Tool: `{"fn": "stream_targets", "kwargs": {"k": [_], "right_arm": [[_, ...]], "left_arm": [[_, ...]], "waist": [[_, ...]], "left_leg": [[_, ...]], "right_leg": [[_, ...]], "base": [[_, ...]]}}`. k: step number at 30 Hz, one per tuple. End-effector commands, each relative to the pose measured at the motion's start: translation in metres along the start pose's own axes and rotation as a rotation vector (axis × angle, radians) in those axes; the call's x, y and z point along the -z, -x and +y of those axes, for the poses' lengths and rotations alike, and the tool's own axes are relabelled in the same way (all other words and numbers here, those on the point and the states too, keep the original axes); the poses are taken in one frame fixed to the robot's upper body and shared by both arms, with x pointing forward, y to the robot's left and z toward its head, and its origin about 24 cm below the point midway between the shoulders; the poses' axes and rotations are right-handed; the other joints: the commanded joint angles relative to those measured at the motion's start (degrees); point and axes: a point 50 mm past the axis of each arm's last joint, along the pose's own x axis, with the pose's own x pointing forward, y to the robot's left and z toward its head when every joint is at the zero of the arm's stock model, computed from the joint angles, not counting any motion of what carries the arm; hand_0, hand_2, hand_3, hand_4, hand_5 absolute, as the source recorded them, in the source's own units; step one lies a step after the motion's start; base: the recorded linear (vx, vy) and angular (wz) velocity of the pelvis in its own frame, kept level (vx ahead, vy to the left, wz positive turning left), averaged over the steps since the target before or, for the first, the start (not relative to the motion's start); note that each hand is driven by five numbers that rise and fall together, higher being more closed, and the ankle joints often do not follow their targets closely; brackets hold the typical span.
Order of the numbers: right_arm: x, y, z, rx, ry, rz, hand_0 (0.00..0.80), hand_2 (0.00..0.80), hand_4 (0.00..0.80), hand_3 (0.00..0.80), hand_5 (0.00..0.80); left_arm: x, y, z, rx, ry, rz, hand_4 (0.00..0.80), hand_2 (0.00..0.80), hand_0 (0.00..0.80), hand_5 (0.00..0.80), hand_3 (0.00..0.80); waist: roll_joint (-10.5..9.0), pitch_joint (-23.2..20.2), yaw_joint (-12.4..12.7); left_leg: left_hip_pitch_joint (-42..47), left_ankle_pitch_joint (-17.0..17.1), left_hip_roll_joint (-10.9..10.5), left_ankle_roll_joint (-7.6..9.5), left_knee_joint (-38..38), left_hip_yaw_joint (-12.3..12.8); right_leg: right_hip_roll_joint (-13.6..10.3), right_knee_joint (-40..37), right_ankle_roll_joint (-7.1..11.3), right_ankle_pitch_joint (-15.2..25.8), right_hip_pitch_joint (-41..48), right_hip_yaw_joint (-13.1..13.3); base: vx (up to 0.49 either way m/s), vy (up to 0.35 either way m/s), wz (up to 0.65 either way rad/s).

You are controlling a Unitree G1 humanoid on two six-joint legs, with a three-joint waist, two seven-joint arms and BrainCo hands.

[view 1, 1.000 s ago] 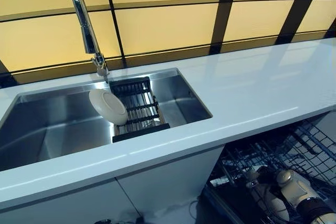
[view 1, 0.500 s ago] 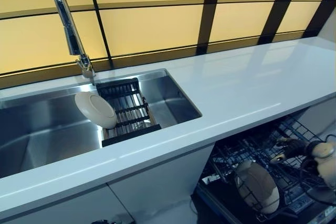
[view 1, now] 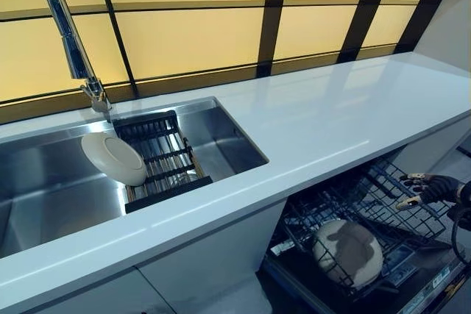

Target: Take plates into dishwasher

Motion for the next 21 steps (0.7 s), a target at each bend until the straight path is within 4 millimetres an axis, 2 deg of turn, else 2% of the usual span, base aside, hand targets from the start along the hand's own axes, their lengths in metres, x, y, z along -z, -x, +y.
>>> {"fn": "stream_targets", "kwargs": {"k": [1,3,8,12,17,21], "right_arm": [[-0.006,0.015,-0.044,0.222,-0.069,-0.022,0.000,0.000,0.000,0.000,0.000],[-0.017,0.029,-0.070,0.318,-0.107,-0.037,0.000,0.000,0.000,0.000,0.000],[-0.046,0.048,-0.103,0.443,-0.155,-0.076,0.000,0.000,0.000,0.000,0.000],[-0.060,0.055,-0.116,0.464,-0.165,-0.106,0.000,0.000,0.000,0.000,0.000],[-0.093,0.065,-0.132,0.521,-0.228,-0.227,0.000,0.000,0.000,0.000,0.000],[-0.116,0.071,-0.136,0.570,-0.261,-0.324,0.000,0.000,0.000,0.000,0.000]], "left_arm": [[-0.005,0.001,0.019,-0.066,-0.026,-0.013,0.000,0.000,0.000,0.000,0.000],[-0.006,0.001,0.019,-0.075,-0.040,-0.013,0.000,0.000,0.000,0.000,0.000],[-0.006,0.001,0.015,-0.082,-0.054,-0.013,0.000,0.000,0.000,0.000,0.000],[0.001,0.001,0.012,-0.080,-0.066,-0.003,0.000,0.000,0.000,0.000,0.000],[0.008,0.001,0.014,-0.078,-0.085,0.015,0.000,0.000,0.000,0.000,0.000],[0.010,0.001,0.013,-0.074,-0.090,0.016,0.000,0.000,0.000,0.000,0.000]], "waist": [[-3.25,-2.19,1.87],[-3.60,-2.20,2.73],[-4.02,-2.40,4.18],[-4.35,-2.87,5.29],[-4.75,-3.45,6.91],[-4.66,-3.68,7.68]], "left_leg": [[0.88,-1.92,-0.21,1.59,0.00,-2.85],[0.95,-1.91,-0.22,1.46,0.00,-3.36],[0.86,-1.88,-0.37,1.32,0.00,-4.41],[0.72,-1.85,-0.61,1.29,0.00,-5.05],[0.31,-1.78,-0.91,1.26,0.00,-6.05],[0.09,-1.78,-1.06,1.26,0.00,-6.63]], "right_leg": [[-3.54,0.70,5.99,0.85,1.00,-0.80],[-3.49,0.73,6.01,0.77,1.26,-0.88],[-3.54,0.71,5.95,0.77,1.61,-1.52],[-3.71,0.56,5.82,0.72,1.90,-2.41],[-3.91,0.41,5.62,0.51,2.27,-3.57],[-4.06,0.35,5.59,0.40,2.39,-4.10]], "base": [[-0.009,-0.038,0.01],[-0.010,-0.040,0.00],[-0.003,-0.007,0.00],[0.001,-0.002,0.02],[0.000,-0.016,0.11],[-0.009,-0.012,0.10]]}}
